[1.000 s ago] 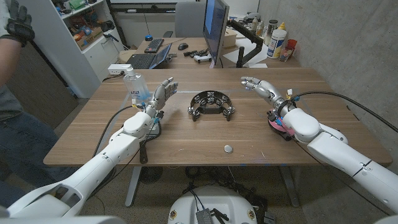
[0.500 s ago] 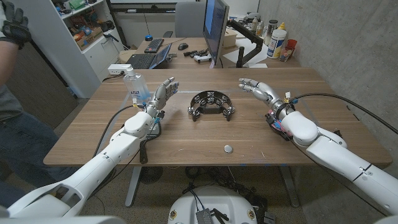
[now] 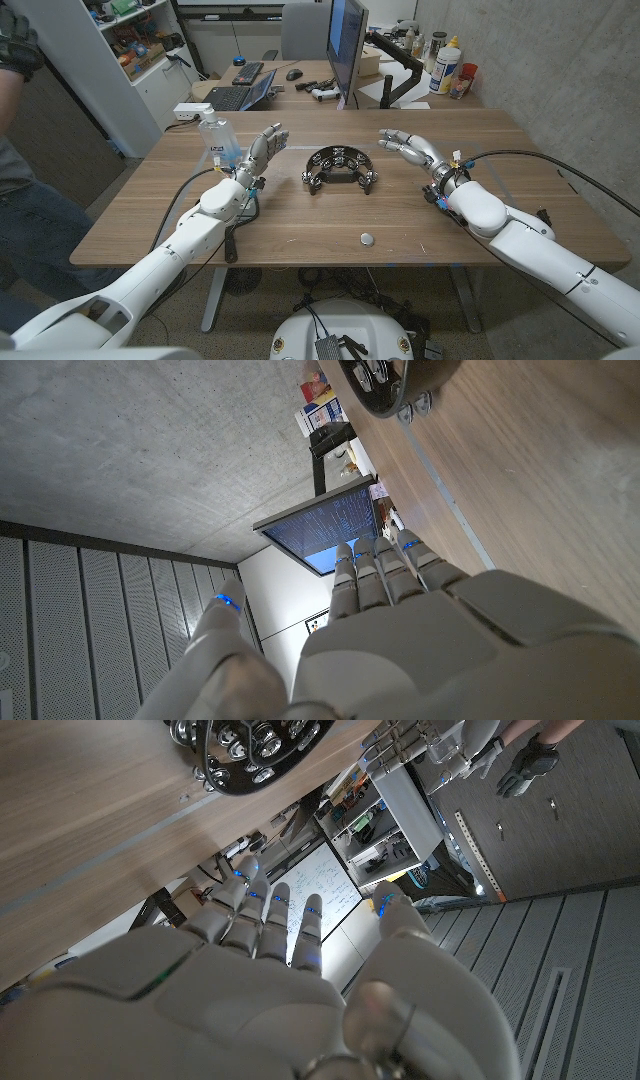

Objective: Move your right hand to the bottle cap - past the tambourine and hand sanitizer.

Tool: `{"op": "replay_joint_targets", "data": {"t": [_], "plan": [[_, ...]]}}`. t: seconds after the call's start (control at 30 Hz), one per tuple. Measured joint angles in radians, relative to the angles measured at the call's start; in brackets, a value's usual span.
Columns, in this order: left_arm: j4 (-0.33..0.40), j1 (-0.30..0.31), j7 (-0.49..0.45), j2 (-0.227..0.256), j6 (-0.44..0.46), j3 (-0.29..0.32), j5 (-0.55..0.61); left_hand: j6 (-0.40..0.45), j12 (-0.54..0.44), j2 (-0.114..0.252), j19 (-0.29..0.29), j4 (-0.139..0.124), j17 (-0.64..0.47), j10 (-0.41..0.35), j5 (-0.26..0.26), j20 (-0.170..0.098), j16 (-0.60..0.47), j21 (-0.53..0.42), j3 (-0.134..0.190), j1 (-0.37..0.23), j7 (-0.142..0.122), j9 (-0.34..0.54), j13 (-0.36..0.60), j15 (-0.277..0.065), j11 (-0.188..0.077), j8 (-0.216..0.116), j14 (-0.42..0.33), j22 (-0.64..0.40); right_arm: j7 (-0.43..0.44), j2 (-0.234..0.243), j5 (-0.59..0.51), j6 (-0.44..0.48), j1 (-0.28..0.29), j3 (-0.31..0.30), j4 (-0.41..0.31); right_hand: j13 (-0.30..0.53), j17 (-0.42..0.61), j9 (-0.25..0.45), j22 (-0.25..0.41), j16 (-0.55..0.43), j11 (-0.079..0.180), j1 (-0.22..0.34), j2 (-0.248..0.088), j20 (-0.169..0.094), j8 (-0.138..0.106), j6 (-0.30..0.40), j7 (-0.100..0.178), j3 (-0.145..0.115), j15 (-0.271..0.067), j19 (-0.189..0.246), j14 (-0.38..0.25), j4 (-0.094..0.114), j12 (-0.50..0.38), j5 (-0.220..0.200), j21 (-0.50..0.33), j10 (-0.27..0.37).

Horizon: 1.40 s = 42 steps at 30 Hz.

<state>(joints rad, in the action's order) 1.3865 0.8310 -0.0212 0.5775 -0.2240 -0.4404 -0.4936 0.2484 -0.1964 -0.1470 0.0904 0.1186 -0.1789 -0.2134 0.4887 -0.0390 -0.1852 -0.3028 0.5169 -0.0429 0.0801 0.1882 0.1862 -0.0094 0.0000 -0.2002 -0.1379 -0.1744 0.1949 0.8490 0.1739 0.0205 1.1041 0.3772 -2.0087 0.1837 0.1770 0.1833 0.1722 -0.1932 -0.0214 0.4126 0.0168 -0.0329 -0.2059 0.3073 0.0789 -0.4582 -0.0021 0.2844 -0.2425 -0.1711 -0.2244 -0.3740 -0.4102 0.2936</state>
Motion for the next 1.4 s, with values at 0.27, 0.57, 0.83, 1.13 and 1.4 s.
{"op": "replay_joint_targets", "data": {"t": [0.27, 0.57, 0.83, 1.13, 1.4], "plan": [[0.005, 0.005, 0.004, 0.006, 0.0, 0.001, 0.0, 0.0, 0.0, 0.0, 0.0, 0.0, 0.0, 0.0, 0.0, 0.0, 0.0, 0.008, 0.0, 0.0, 0.0, 0.0, 0.0, 0.0, 0.0, 0.0, 0.0, 0.0, 0.01, 0.0, -0.025, 0.02, 0.006, 0.009, -0.02, 0.0, 0.0, 0.0, 0.0, 0.0, 0.0, 0.005, 0.005, 0.004, 0.0, 0.0, 0.0, 0.0, -0.002, 0.012, -0.008, 0.0, 0.0, -0.008, 0.0, 0.003], [0.009, 0.011, 0.011, 0.015, 0.0, 0.004, 0.001, 0.0, 0.0, 0.0, 0.0, 0.0, 0.0, 0.005, 0.0, 0.0, 0.0, 0.008, 0.0, 0.0, 0.0, 0.0, 0.0, 0.0, -0.005, 0.0, 0.0, 0.0, 0.03, -0.001, -0.07, 0.06, 0.014, 0.025, -0.058, 0.0, 0.0, 0.0, 0.0, 0.0, 0.008, 0.012, 0.012, 0.008, 0.008, 0.0, 0.0, 0.0, -0.005, 0.029, -0.022, 0.0, 0.0, -0.008, 0.0, 0.012], [0.009, 0.012, 0.017, 0.018, -0.003, 0.01, -0.005, 0.0, 0.0, 0.0, 0.0, -0.004, 0.0, 0.005, 0.0, 0.0, 0.0, 0.015, -0.004, 0.0, 0.0, 0.0, 0.0, 0.0, -0.005, 0.0, 0.0, 0.0, 0.053, -0.004, -0.118, 0.104, 0.018, 0.04, -0.091, 0.0, 0.0, 0.0, 0.0, 0.0, 0.011, 0.019, 0.019, 0.013, 0.008, 0.004, 0.004, -0.003, -0.005, 0.035, -0.033, 0.003, -0.008, -0.015, 0.003, 0.014], [-0.003, 0.003, 0.025, 0.019, -0.007, 0.013, -0.01, 0.0, 0.0, 0.0, 0.0, 0.0, 0.0, 0.005, 0.0, 0.0, 0.0, 0.018, -0.008, 0.0, 0.0, 0.0, 0.0, 0.0, -0.005, 0.0, 0.0, 0.0, 0.071, -0.011, -0.162, 0.154, 0.022, 0.057, -0.126, 0.0, 0.0, 0.0, 0.0, 0.0, 0.01, 0.019, 0.019, 0.017, 0.008, 0.004, 0.003, -0.003, -0.011, 0.038, -0.039, 0.003, -0.008, -0.015, 0.004, 0.014], [-0.01, -0.006, 0.031, 0.023, -0.008, 0.014, -0.01, 0.0, 0.0, 0.0, 0.0, 0.0, 0.0, 0.005, 0.008, 0.0, 0.0, 0.018, -0.008, 0.0, 0.0, 0.0, 0.0, 0.0, -0.005, 0.0, 0.0, 0.0, 0.084, -0.021, -0.192, 0.188, 0.024, 0.073, -0.145, 0.0, 0.0, 0.0, 0.0, 0.0, 0.016, 0.024, 0.024, 0.013, 0.008, -0.002, 0.009, -0.003, -0.005, 0.049, -0.044, 0.003, -0.008, -0.015, 0.004, 0.019]]}}
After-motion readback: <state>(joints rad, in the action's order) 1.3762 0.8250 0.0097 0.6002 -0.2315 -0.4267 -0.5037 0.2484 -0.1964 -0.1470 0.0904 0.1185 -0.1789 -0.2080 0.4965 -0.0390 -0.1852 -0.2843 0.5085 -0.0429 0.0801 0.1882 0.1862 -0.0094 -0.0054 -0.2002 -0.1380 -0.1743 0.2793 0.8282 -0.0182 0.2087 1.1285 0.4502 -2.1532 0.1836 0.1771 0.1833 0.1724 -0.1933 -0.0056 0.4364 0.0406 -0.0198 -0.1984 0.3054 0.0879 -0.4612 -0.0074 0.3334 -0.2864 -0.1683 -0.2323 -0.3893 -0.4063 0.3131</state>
